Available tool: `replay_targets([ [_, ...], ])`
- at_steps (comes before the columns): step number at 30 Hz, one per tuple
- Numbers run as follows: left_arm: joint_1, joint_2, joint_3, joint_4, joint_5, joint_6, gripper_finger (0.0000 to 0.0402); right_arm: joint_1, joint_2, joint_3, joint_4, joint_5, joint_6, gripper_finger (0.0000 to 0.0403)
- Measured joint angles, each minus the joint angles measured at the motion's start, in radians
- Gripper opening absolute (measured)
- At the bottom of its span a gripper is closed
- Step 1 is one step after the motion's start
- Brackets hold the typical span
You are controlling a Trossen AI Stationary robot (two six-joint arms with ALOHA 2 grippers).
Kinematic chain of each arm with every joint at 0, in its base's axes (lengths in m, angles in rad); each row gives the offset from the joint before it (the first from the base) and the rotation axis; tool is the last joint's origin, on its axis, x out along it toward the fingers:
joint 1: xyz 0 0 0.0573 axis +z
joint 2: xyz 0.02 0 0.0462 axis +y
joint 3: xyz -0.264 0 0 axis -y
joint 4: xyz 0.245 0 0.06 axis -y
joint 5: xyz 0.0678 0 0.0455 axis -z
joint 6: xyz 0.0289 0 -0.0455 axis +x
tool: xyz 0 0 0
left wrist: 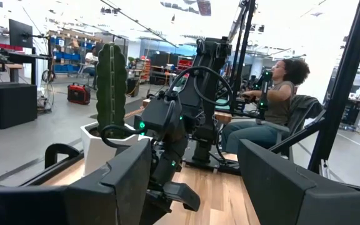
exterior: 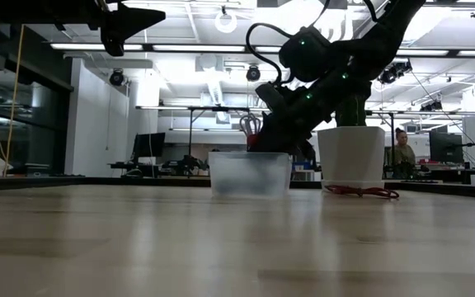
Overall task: Pick and place USB-C Cables
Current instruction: Put the white charger cable into the transparent bin
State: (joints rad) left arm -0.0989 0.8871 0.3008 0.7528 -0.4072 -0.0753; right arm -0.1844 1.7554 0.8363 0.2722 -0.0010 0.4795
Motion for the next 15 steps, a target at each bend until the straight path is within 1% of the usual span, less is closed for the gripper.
replay_targets([
  [9, 0.000, 0.000, 0.000, 0.000, 0.000, 0.000, 0.0221, 0.000, 0.000, 0.000, -0.001, 0.007, -0.034, 0.0070],
  [12, 0.000, 0.000, 0.000, 0.000, 0.000, 0.000, 0.0221, 0.000, 0.000, 0.000, 0.000, 0.026, -0.035, 0.0085],
  [15, 0.000, 0.000, 0.000, 0.000, 0.000, 0.000, 0.0221, 0.000, 0.000, 0.000, 0.001, 0.045, -0.035, 0.0112],
])
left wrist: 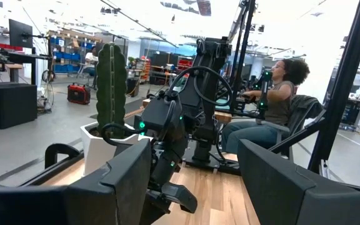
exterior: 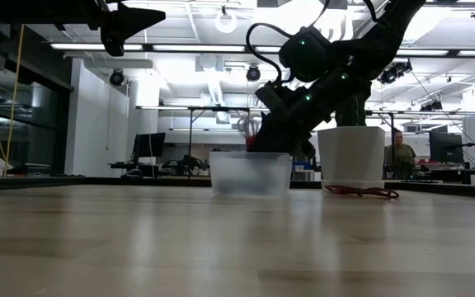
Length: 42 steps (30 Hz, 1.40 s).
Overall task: Pick and place USB-C Cables
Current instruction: Put the white charger cable into the transparent bin, then put the black pink charger cable into the transparent bin
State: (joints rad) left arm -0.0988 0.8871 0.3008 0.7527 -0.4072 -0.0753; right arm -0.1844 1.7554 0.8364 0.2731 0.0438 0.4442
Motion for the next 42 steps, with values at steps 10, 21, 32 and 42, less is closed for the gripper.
replay_targets([
  [10, 0.000, 0.000, 0.000, 0.000, 0.000, 0.000, 0.0221, -0.001, 0.000, 0.000, 0.003, 0.024, -0.026, 0.0230],
  [21, 0.000, 0.000, 0.000, 0.000, 0.000, 0.000, 0.0221, 0.007, -0.111, 0.000, -0.033, 0.018, -0.104, 0.0248],
  [32, -0.002, 0.000, 0.000, -0.021, 0.003, -0.003, 0.0221, 0.173, -0.309, 0.000, -0.154, 0.252, -0.271, 0.0248],
  [42, -0.001, 0.000, 0.000, -0.031, 0.005, -0.026, 0.0221, 0.257, -0.496, -0.145, -0.119, 0.337, -0.262, 0.0248],
])
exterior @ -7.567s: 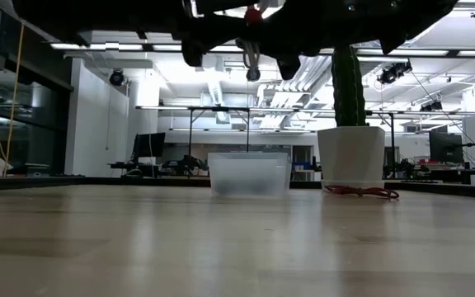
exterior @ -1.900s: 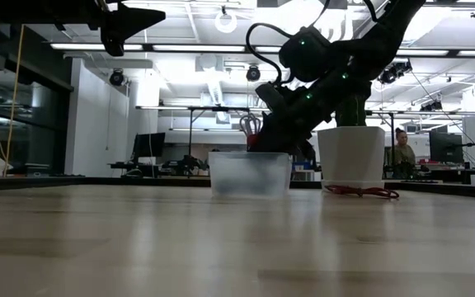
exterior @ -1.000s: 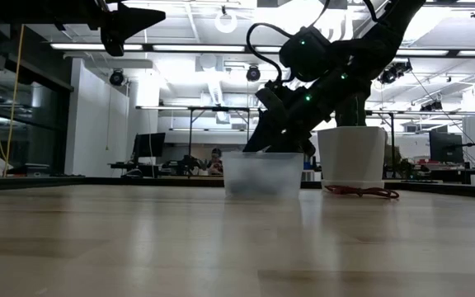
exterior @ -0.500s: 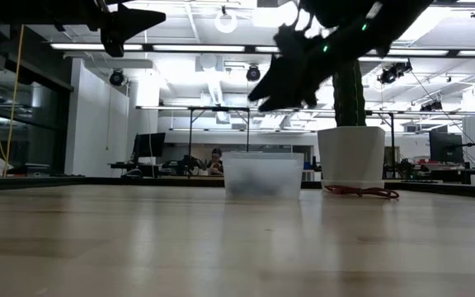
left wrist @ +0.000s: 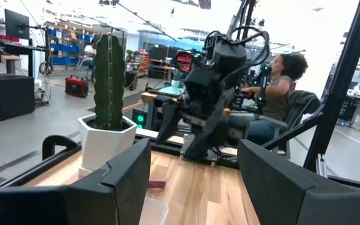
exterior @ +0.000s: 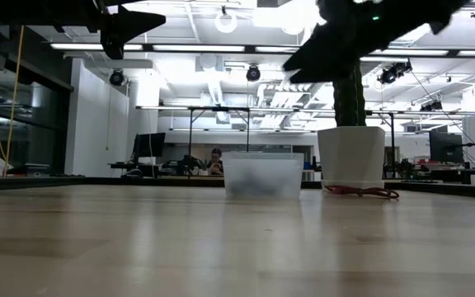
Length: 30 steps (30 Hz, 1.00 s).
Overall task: Pick and place USB-C Cables
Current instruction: Put the black pink charger cable into the transparent bin
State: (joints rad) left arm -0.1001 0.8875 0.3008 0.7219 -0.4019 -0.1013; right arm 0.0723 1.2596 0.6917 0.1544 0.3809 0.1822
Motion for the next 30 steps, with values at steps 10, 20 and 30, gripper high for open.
replay_targets([
  [10, 0.002, 0.000, 0.000, 0.000, -0.003, 0.000, 0.0221, 0.008, -0.272, -0.227, 0.335, -0.269, -0.010, 0.0248],
  [20, 0.002, 0.000, 0.000, 0.000, -0.005, 0.000, 0.0221, 0.027, -0.270, -0.243, 0.396, -0.277, -0.096, 0.0248],
  [30, 0.002, 0.000, 0.000, 0.000, -0.006, 0.000, 0.0221, 0.027, -0.269, -0.243, 0.396, -0.277, -0.094, 0.0248],
])
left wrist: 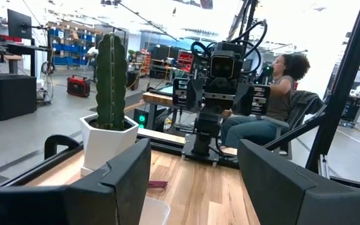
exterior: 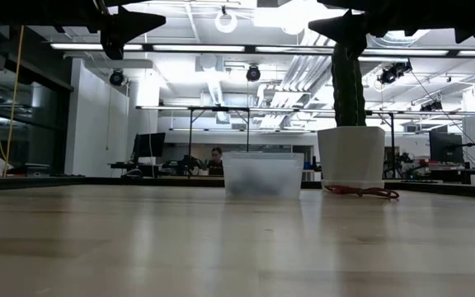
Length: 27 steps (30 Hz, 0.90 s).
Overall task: Pick and place USB-C Cables
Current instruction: Put the black pink charger cable into the transparent bin
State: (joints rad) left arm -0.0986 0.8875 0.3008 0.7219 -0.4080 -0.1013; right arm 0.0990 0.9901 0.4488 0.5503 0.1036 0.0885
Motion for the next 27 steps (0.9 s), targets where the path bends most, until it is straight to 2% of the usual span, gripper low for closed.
replay_targets([
  [5, 0.000, 0.000, 0.000, 0.000, 0.000, 0.000, 0.0221, 0.000, 0.002, 0.001, -0.004, 0.000, 0.060, 0.0248],
  [13, 0.000, 0.000, 0.000, 0.000, 0.000, 0.001, 0.0221, 0.000, 0.074, 0.003, -0.010, 0.002, 0.135, 0.0248],
  [16, 0.000, 0.000, 0.000, 0.000, 0.000, 0.014, 0.0221, 0.003, 0.079, 0.049, -0.127, 0.032, 0.153, 0.0248],
  [20, 0.000, 0.000, 0.000, 0.000, 0.000, 0.015, 0.0221, 0.033, 0.081, 0.175, -0.477, 0.238, 0.218, 0.0248],
  [24, 0.000, 0.000, 0.000, 0.000, 0.000, 0.009, 0.0221, 0.054, 0.113, 0.240, -0.759, 0.478, 0.382, 0.0248],
  [27, 0.000, 0.000, 0.000, 0.001, 0.000, 0.008, 0.0221, 0.036, 0.145, 0.241, -0.900, 0.556, 0.509, 0.0248],
])
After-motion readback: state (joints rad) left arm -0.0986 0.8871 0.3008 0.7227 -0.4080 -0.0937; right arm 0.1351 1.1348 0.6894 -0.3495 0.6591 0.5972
